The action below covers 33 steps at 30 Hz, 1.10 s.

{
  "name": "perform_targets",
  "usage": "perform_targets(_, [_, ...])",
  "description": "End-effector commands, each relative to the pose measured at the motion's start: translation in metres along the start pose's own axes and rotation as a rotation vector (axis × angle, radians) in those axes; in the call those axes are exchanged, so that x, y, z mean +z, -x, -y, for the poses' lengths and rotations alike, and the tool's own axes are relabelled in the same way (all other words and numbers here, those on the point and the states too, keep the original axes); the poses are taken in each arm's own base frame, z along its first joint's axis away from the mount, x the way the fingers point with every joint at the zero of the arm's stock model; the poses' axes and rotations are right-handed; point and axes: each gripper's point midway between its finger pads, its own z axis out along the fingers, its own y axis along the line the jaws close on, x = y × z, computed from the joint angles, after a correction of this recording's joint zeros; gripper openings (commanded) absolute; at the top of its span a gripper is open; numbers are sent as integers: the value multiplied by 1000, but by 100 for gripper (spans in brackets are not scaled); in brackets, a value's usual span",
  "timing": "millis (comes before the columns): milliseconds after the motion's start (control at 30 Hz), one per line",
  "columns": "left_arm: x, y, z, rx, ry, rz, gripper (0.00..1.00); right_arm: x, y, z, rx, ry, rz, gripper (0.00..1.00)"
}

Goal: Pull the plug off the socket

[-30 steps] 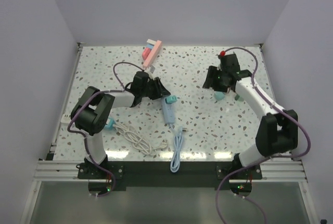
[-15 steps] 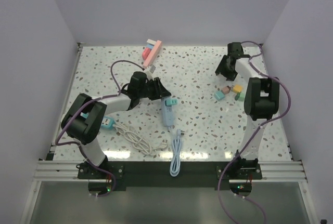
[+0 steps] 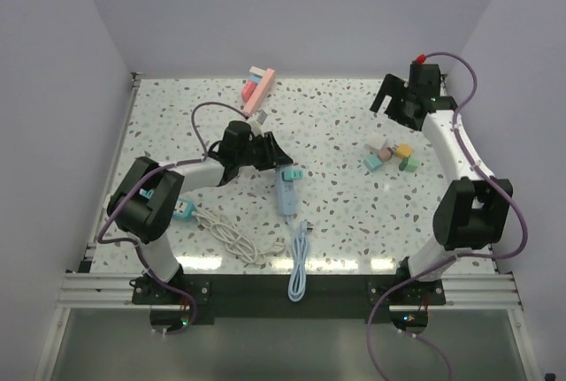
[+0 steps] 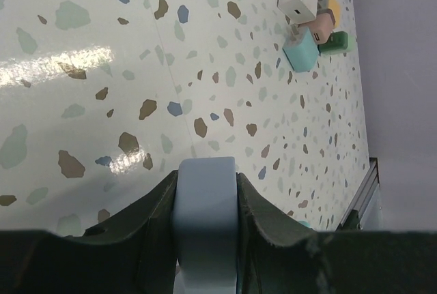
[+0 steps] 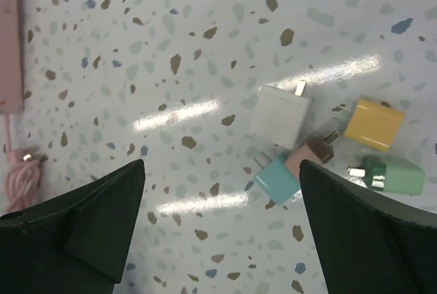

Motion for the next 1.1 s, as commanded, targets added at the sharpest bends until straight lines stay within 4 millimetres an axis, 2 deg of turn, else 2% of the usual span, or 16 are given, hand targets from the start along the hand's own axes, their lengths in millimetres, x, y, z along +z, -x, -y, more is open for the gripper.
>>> perform_targets(0, [6,7,19,52,-71,-5,0,-23,-35,-36,-107,198,-90,98])
perform_targets(33, [6,9,21,52,-75,-2,0,-29,-46,-50,-139,258,-111,97])
perform_targets(67, [8,9,22,52,-82,-6,0,-41,-67,-76,-201,359,-145,97])
perform_targets(200, [10,10,29,52,-106,-11,0,-55,-139,-120,-284,590,-303,97])
perform_targets(267, [11,9,30,52,-108,-14,0,-63,-165,-136,-323,643,-348,97])
perform_targets(367, [12,6,31,50,-110,-21,0,-71,-194,-155,-362,698,-387,97])
perform_targets(467, [13,4,32,48,-113,-27,0,-73,-214,-165,-385,704,-407,96])
perform_targets(600, [14,0,33,50,-115,-31,0,-70,-231,-175,-405,704,-434,96])
perform_targets(700, [14,-1,38,49,-128,-32,0,-59,-241,-175,-438,647,-458,93])
perform_targets(867, [12,0,42,54,-133,-24,0,-48,-251,-175,-461,609,-500,81])
perform_targets(967, [11,-1,40,59,-129,-24,0,-49,-253,-173,-467,609,-522,61])
perform_targets(1000, [11,-2,39,63,-125,-26,0,-53,-254,-173,-467,614,-533,46])
perform_targets(1067, [13,-6,30,67,-104,-35,0,-59,-250,-173,-468,617,-528,28])
